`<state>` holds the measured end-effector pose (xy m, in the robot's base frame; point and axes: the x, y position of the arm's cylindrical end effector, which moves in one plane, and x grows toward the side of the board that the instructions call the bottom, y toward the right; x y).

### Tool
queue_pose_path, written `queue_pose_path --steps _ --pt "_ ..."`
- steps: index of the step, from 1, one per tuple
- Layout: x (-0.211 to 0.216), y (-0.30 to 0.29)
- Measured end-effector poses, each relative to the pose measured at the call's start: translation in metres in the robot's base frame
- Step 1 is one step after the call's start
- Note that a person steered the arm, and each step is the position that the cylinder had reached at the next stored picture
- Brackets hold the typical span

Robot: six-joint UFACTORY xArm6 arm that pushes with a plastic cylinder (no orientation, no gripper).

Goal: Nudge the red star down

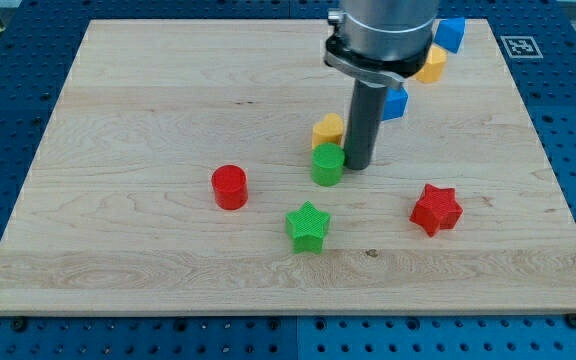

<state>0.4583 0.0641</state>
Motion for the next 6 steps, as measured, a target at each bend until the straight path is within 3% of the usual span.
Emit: queue_pose_path --steps 3,6 --pt "0.000 -0.052" --pt "0.005 0.047"
